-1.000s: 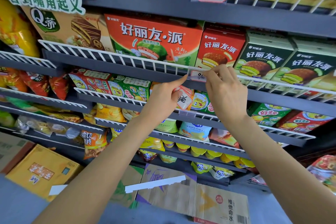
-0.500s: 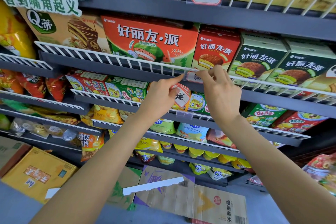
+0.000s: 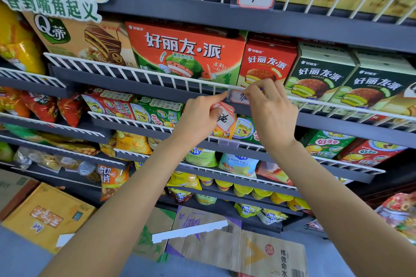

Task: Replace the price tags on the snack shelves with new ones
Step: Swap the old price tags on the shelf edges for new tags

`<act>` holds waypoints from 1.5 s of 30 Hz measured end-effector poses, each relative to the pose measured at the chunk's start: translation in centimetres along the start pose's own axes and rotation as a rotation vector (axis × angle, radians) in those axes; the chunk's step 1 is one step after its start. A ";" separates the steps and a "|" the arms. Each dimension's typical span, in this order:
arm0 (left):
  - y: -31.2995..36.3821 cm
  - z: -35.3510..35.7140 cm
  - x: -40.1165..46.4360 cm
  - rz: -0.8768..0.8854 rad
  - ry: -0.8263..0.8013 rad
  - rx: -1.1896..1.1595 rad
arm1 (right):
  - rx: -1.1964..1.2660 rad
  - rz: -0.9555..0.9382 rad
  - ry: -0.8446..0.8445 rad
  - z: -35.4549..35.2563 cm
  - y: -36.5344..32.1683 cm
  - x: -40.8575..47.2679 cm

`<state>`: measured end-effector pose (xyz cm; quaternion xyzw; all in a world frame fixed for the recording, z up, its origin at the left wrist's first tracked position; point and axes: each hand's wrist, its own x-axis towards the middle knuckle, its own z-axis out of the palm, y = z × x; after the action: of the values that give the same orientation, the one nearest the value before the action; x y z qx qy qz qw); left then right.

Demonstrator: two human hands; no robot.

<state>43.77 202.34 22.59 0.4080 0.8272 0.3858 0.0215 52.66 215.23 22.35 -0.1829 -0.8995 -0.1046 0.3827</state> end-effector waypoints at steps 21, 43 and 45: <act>-1.2 0.8 -1.9 -0.294 0.035 -0.646 | 0.745 0.333 -0.269 -0.2 -1.9 -4.7; -7.5 9.9 -5.0 -0.511 -0.102 -0.502 | 0.701 0.604 -0.521 5.3 1.1 -10.6; -7.9 10.6 -4.4 -0.533 -0.158 -0.474 | 0.632 0.527 -0.507 5.7 1.7 -10.5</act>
<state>45.18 202.92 8.76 0.1905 0.7879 0.5149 0.2791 56.33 216.00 10.92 -0.2992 -0.8751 0.3223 0.2019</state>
